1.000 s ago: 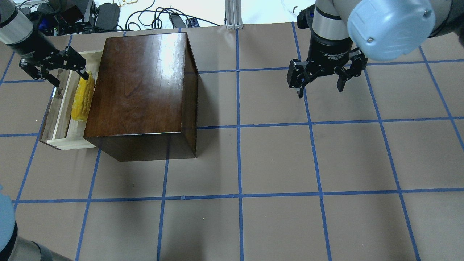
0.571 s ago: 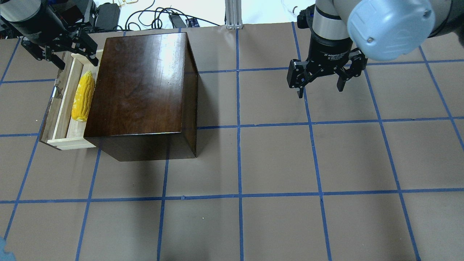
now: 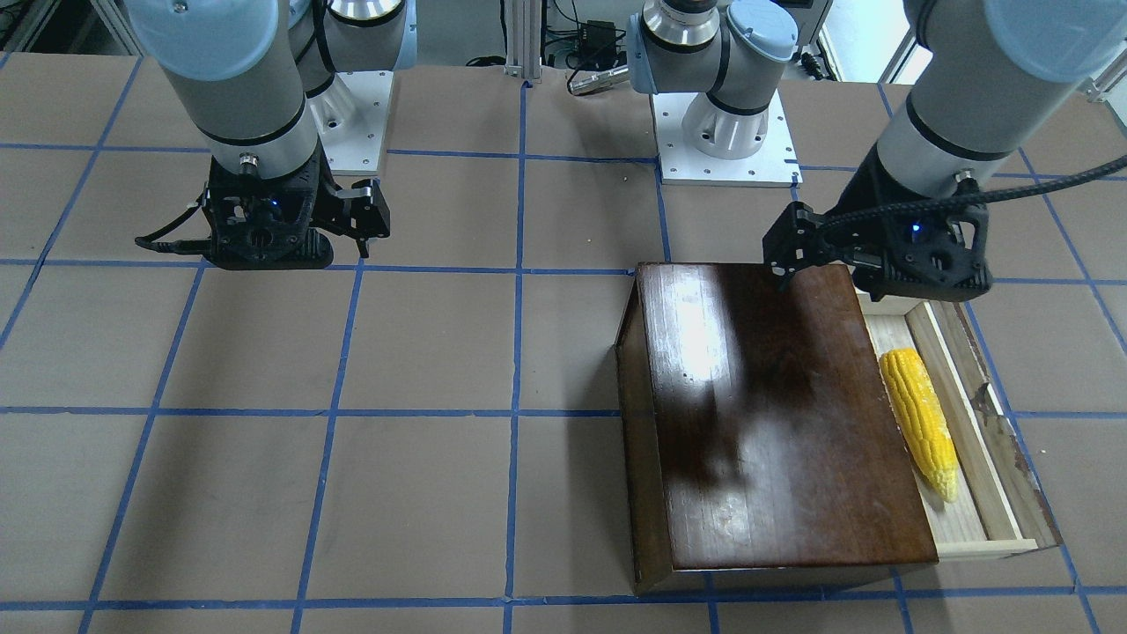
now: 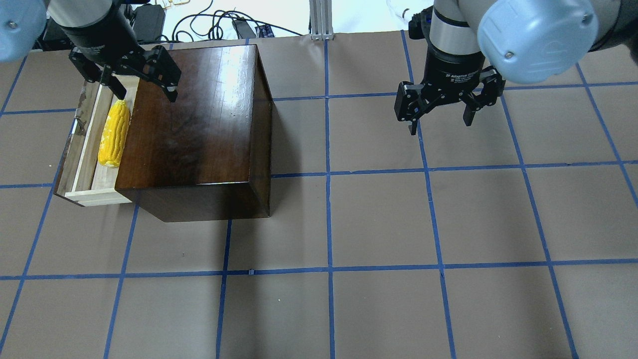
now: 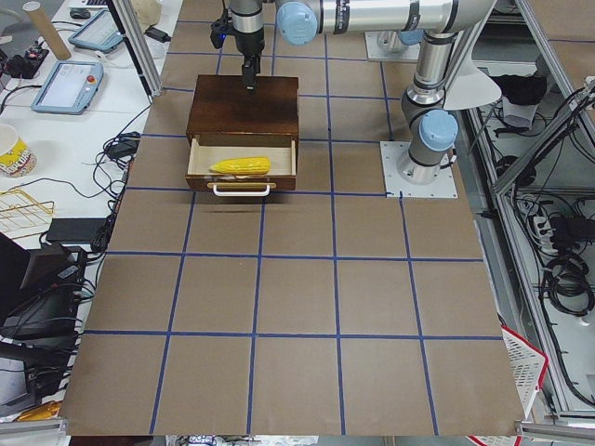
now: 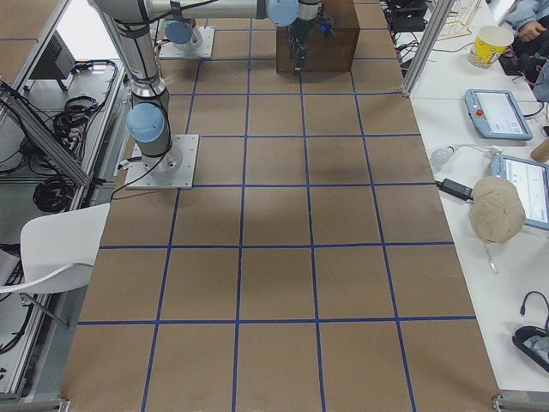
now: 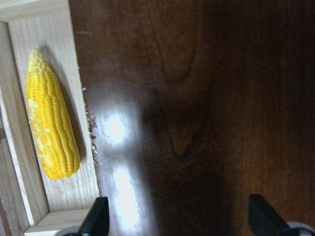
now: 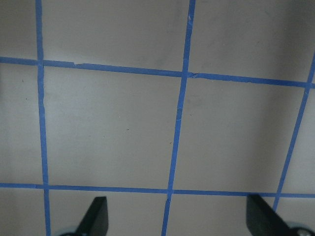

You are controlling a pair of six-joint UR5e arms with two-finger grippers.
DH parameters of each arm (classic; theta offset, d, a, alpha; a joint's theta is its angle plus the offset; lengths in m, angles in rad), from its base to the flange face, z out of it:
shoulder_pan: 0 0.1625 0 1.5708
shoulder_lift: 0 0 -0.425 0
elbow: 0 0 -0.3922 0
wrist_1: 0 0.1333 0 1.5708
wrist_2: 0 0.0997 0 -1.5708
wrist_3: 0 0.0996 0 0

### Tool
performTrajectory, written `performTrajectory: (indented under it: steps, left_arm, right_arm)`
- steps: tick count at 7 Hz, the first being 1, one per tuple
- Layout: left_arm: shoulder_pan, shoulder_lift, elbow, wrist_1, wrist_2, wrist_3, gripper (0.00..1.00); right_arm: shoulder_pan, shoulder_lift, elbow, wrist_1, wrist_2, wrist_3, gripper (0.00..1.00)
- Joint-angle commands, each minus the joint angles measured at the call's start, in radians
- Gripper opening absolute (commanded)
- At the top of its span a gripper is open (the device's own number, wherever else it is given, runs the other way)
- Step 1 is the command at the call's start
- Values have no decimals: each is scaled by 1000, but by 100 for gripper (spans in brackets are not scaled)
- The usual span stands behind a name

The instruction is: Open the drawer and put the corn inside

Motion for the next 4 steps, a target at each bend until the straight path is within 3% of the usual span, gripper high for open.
performTrajectory:
  steps: [1, 4]
  left_arm:
    - [-26, 20, -24, -8, -19, -62, 100]
    - [-27, 84, -138, -7, -34, -63, 100]
  right_arm:
    - [0, 0, 0, 0, 0, 1, 100]
    - [0, 0, 0, 0, 0, 0, 100]
